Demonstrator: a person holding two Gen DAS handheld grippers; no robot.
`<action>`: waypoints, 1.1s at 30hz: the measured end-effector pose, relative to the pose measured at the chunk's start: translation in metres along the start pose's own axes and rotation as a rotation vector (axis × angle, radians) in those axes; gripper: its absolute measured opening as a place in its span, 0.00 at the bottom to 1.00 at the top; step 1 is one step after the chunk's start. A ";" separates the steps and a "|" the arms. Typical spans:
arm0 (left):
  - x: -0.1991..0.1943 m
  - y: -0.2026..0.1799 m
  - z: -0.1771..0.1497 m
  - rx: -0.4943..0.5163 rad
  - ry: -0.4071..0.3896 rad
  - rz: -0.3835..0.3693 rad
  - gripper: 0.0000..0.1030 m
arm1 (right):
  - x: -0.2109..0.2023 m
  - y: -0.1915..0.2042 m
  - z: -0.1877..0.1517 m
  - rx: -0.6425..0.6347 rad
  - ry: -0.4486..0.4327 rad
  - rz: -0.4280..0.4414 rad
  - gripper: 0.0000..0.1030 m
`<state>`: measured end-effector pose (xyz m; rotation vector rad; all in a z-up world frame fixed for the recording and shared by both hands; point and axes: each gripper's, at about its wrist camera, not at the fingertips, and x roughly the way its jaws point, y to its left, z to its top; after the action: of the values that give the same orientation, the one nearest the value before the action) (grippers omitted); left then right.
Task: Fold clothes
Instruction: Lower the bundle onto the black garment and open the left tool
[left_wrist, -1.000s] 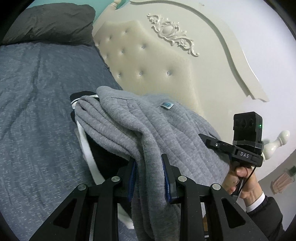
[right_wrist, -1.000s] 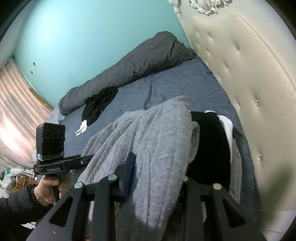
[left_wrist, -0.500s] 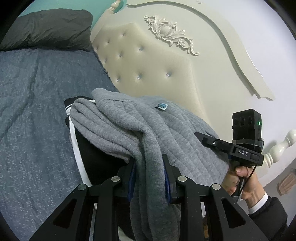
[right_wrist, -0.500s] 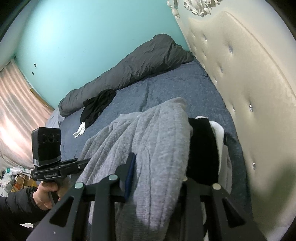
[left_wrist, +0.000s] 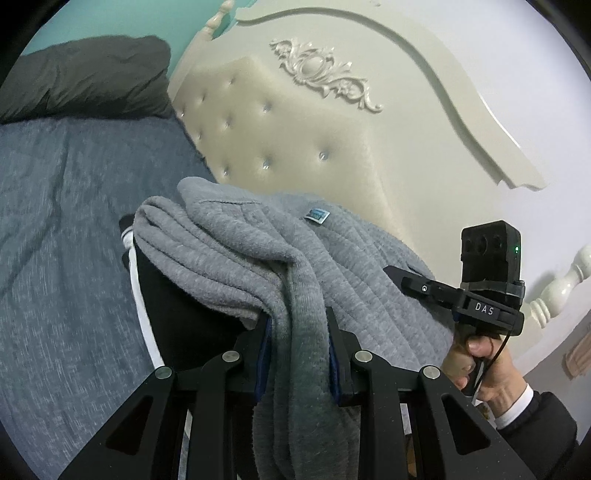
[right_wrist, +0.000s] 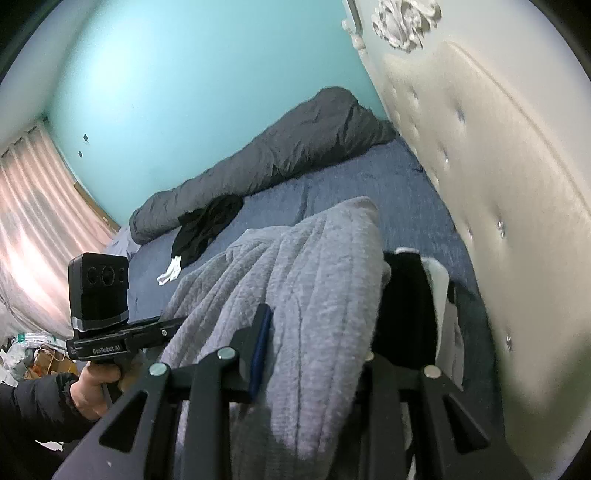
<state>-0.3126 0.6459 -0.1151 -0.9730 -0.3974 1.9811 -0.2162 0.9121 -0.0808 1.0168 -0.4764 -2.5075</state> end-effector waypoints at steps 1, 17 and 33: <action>0.000 0.000 0.002 0.001 -0.004 0.000 0.26 | 0.000 0.000 0.000 -0.005 -0.003 -0.002 0.26; 0.031 0.061 -0.038 -0.182 0.081 -0.080 0.29 | 0.025 -0.048 -0.044 0.135 0.032 -0.042 0.33; -0.017 0.052 -0.025 -0.103 0.006 -0.030 0.48 | -0.026 -0.012 -0.040 0.017 -0.120 -0.272 0.40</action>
<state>-0.3181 0.6002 -0.1538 -1.0311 -0.5120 1.9460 -0.1729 0.9282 -0.0986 0.9990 -0.4189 -2.8220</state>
